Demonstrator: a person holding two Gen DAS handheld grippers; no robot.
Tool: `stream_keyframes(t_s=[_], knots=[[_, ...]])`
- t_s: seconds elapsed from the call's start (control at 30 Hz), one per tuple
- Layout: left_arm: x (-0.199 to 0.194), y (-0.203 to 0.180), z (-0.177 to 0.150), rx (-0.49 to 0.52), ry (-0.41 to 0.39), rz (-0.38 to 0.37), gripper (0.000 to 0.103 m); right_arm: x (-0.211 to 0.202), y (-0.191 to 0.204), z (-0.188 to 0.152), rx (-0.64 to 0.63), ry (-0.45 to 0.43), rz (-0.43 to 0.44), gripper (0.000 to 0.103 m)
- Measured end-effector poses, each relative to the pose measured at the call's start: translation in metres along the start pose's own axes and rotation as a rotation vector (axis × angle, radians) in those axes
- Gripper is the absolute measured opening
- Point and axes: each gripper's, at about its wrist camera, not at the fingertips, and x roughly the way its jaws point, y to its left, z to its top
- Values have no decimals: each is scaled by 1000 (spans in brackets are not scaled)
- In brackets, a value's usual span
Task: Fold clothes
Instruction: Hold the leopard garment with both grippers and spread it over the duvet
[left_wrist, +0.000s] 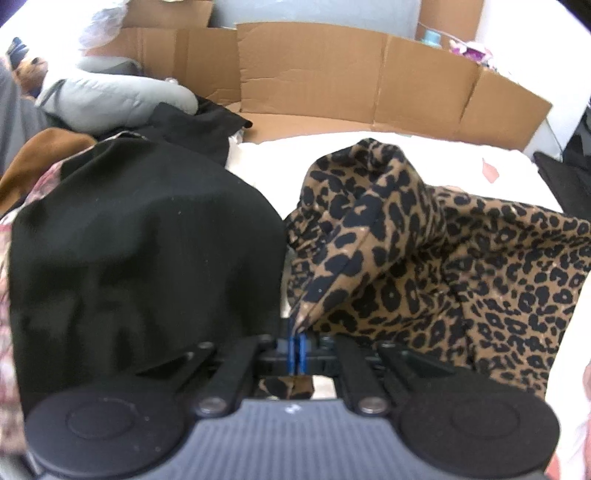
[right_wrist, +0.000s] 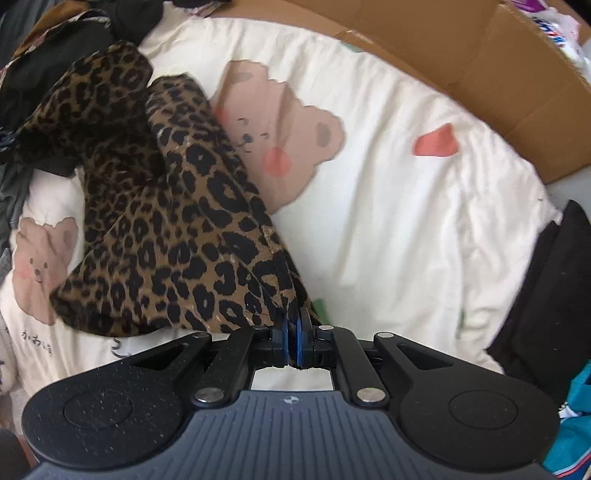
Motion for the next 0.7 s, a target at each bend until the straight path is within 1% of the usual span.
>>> stream_keyframes(t_s=[0.13,0.27,0.53,0.7], knots=[[-14,-6,-7,-23,-9,-6,3,-9,-33,-17,73,-29,0,2],[-21,-15,-20,-35,13,-13,3,-10,-61,-45,120,-57,13,2],[-39,-28,-37,-66,34,-40,3,1,-88,-93,245,-91,63,1],[-56,-32,-46,-101,36,-53,3,0,-104,-123,297,-117,59,1]])
